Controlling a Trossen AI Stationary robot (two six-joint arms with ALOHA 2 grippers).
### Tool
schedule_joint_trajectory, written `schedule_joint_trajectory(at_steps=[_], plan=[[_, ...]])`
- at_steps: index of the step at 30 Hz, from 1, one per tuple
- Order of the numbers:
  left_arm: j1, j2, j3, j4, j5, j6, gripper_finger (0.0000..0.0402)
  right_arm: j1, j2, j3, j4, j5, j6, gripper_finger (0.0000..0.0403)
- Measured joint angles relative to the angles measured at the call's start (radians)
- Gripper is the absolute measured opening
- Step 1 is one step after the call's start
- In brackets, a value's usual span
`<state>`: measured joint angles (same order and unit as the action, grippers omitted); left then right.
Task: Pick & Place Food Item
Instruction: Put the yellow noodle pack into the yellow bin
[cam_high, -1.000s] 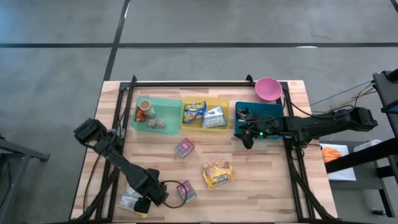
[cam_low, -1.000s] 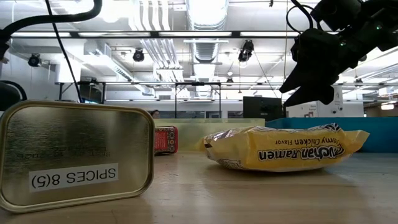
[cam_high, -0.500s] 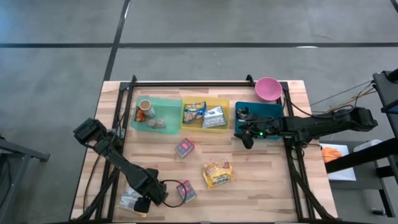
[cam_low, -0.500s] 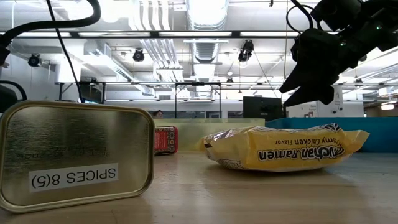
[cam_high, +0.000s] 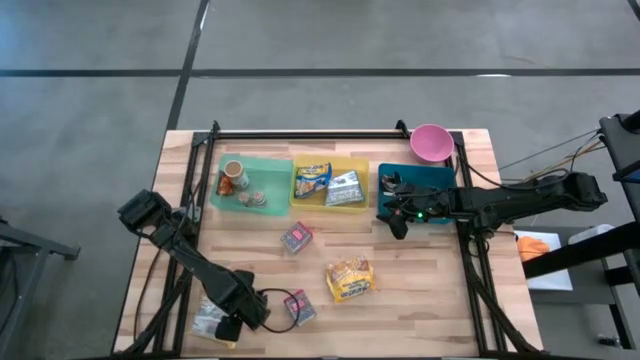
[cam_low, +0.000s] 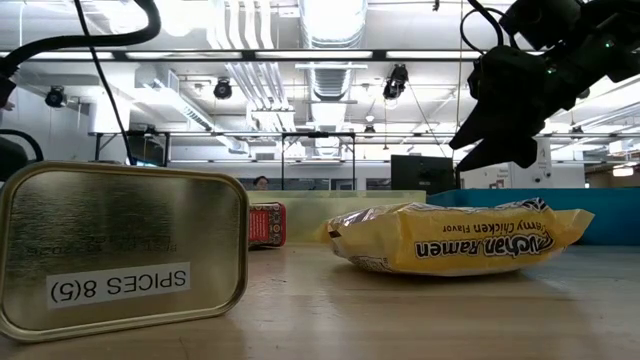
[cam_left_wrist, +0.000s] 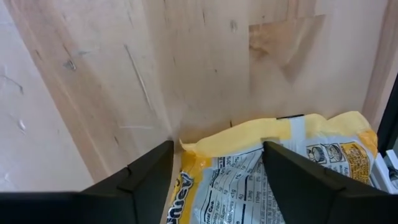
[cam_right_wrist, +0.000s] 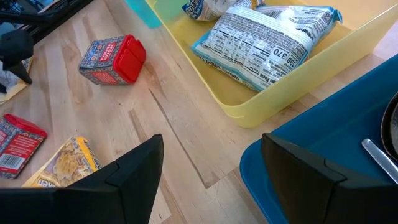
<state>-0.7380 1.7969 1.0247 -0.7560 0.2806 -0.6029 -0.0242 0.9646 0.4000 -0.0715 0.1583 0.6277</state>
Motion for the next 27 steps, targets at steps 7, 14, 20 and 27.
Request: schedule_joint_trajectory(at_steps=[7, 14, 20, 27], plan=[[0.000, 0.000, -0.001, -0.003, -0.004, 0.001, 0.0156, 0.000, 0.000, 0.000, 0.000, 0.000, 0.000, 0.0265], [-0.001, 0.000, -0.001, 0.000, 0.005, 0.027, 0.0063, 0.000, 0.000, 0.000, 0.000, 0.000, 0.000, 0.0265], [0.000, 0.000, -0.001, 0.000, 0.018, 0.028, 0.0008, 0.000, 0.000, 0.000, 0.000, 0.000, 0.000, 0.0265], [0.000, 0.000, -0.001, 0.003, 0.049, 0.027, 0.0003, 0.000, 0.000, 0.000, 0.000, 0.000, 0.000, 0.0265]])
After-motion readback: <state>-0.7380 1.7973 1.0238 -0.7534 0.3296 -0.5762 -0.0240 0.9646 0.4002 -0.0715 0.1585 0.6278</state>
